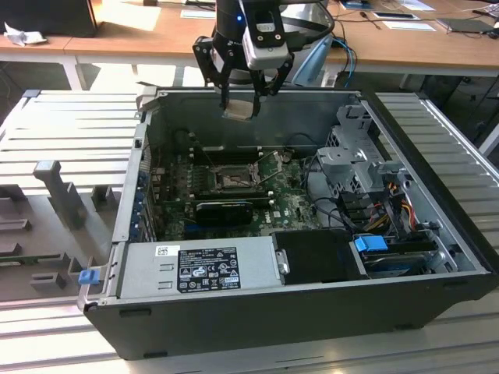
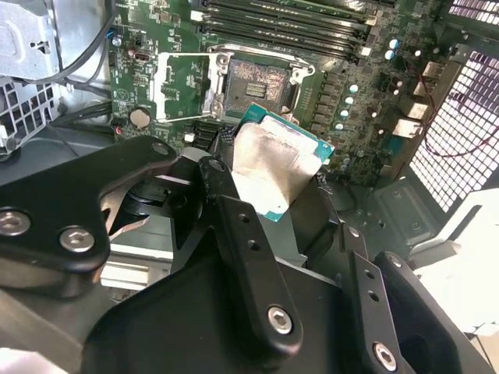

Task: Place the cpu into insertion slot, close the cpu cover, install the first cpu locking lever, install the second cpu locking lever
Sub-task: 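Place the cpu into insertion slot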

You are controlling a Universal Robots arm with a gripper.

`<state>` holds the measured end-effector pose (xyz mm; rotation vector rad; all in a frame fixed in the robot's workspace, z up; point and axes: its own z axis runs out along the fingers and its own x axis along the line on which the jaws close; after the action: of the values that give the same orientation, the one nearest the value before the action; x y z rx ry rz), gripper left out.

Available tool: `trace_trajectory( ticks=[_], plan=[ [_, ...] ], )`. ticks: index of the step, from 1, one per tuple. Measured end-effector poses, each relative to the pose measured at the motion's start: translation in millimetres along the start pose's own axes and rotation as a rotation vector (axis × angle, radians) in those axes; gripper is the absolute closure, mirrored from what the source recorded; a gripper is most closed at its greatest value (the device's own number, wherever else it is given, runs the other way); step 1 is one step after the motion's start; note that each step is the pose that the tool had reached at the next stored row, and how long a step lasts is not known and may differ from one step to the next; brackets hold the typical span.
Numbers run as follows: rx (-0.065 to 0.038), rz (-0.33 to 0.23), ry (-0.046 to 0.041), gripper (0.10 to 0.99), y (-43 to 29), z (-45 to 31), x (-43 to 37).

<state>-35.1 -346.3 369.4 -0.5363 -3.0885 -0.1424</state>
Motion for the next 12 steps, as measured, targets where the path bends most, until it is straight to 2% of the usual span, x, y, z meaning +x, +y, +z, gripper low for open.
trace_trajectory(
  ticks=[12],
  plan=[
    [-0.001, 0.043, -0.0038, 0.553, 0.0, 0.2, 0.0]
  ],
)
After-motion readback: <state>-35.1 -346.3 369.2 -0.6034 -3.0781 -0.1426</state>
